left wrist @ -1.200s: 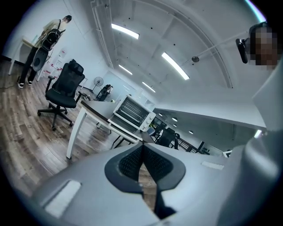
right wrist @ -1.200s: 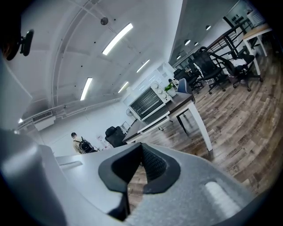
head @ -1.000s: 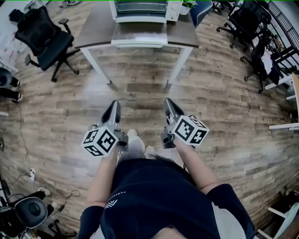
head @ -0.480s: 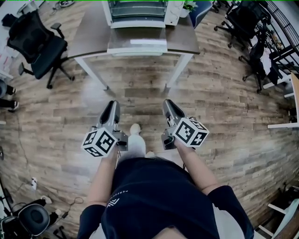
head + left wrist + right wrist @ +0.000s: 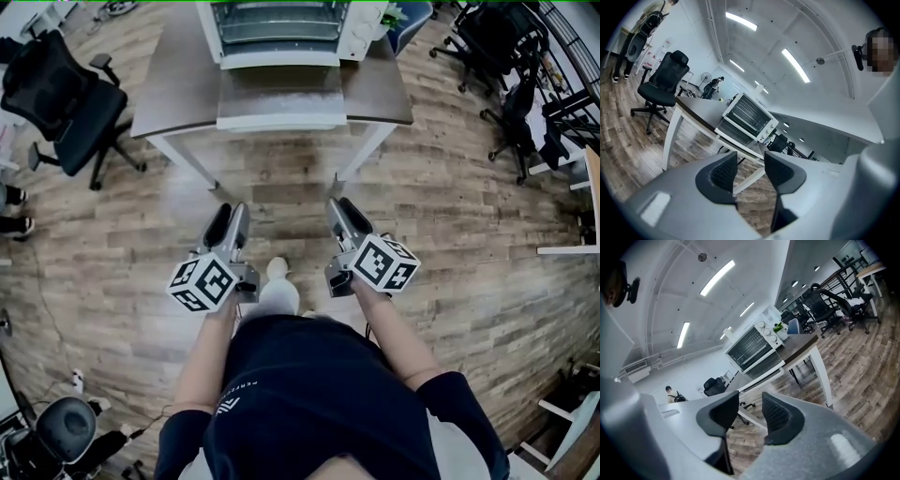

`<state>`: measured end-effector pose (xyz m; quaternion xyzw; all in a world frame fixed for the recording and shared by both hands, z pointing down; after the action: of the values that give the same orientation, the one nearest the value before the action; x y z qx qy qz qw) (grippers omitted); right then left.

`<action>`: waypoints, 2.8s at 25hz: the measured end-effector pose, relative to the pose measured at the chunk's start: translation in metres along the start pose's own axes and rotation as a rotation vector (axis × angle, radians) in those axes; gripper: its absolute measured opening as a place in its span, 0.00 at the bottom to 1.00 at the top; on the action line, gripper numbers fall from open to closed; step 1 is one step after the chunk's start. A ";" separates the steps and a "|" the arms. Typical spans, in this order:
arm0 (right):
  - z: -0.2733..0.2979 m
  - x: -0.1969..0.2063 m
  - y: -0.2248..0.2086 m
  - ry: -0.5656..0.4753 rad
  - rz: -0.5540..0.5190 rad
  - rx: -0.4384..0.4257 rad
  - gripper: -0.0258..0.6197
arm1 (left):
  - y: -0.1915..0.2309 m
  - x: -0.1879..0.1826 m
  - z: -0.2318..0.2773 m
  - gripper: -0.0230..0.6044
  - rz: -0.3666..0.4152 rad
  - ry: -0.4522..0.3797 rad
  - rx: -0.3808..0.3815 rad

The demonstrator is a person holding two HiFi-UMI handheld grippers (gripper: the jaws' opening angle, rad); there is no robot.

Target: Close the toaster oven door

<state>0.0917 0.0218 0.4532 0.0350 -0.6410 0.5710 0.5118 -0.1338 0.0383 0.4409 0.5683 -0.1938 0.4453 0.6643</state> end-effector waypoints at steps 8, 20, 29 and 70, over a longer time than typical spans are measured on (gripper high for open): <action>0.041 -0.004 -0.011 0.010 -0.007 0.051 0.30 | 0.026 -0.011 0.042 0.37 0.020 0.060 0.012; 0.073 -0.016 -0.038 0.006 -0.053 0.161 0.32 | 0.070 -0.007 0.091 0.39 0.051 0.149 0.010; 0.095 -0.025 -0.080 0.059 -0.056 0.182 0.32 | 0.071 -0.007 0.124 0.40 0.102 0.144 0.001; 0.181 -0.050 -0.146 0.150 -0.235 0.149 0.28 | 0.113 -0.015 0.220 0.39 0.093 0.093 -0.153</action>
<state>0.0958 -0.1948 0.5516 0.1050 -0.5482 0.5540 0.6176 -0.1788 -0.1760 0.5571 0.4848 -0.2225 0.4854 0.6927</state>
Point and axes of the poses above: the fingertips, and each gripper's own axes: z forward along the fingers, y to its left, x out of its underside, the point moved 2 cm from there along -z, backward along the fingers, and after that the axes turned 9 degrees about -x, right-handed, at the moved point
